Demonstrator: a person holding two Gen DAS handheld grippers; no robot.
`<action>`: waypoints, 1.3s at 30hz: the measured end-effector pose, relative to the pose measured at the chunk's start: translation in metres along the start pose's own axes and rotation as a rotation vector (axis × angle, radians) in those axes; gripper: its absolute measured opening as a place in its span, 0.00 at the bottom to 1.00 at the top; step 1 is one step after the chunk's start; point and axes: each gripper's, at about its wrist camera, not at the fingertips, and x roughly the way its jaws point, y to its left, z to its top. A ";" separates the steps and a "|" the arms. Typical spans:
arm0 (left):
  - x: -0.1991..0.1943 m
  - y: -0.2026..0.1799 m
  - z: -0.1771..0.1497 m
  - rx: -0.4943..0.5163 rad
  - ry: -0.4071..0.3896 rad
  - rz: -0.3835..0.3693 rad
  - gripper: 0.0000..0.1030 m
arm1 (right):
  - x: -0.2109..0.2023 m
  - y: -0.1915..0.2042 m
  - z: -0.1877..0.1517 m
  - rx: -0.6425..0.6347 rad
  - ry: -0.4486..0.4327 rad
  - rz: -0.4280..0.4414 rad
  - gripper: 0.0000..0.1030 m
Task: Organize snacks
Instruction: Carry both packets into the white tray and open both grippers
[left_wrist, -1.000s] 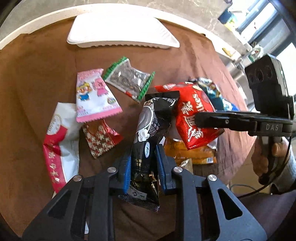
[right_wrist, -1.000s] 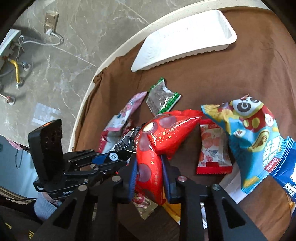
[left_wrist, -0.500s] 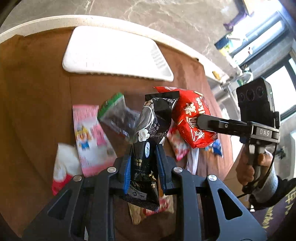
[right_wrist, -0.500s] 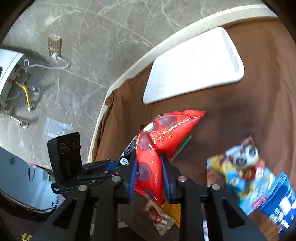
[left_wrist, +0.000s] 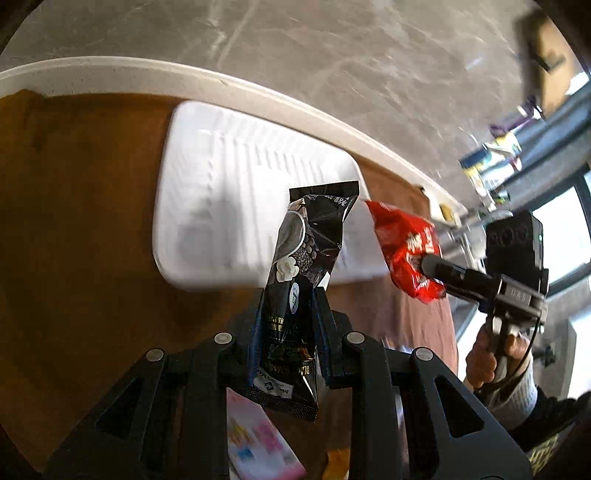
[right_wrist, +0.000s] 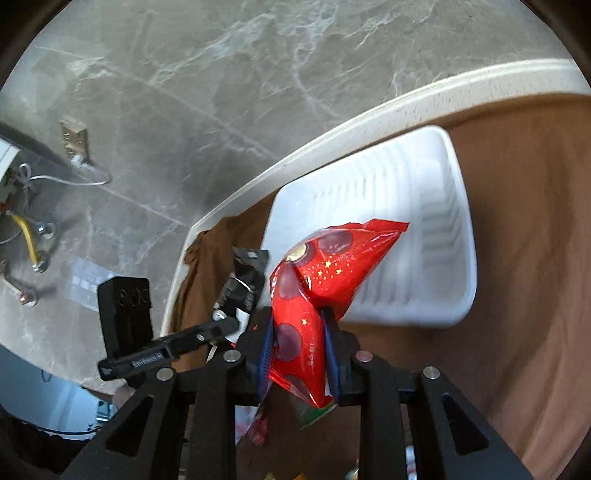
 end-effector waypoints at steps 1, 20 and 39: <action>0.005 0.005 0.009 -0.009 -0.004 0.006 0.22 | 0.004 -0.002 0.005 -0.003 0.001 -0.008 0.26; 0.063 0.049 0.078 -0.028 -0.027 0.189 0.23 | 0.074 -0.032 0.060 -0.117 0.063 -0.279 0.37; -0.006 0.003 0.017 0.059 -0.099 0.253 0.23 | -0.003 0.032 0.014 -0.211 -0.086 -0.269 0.62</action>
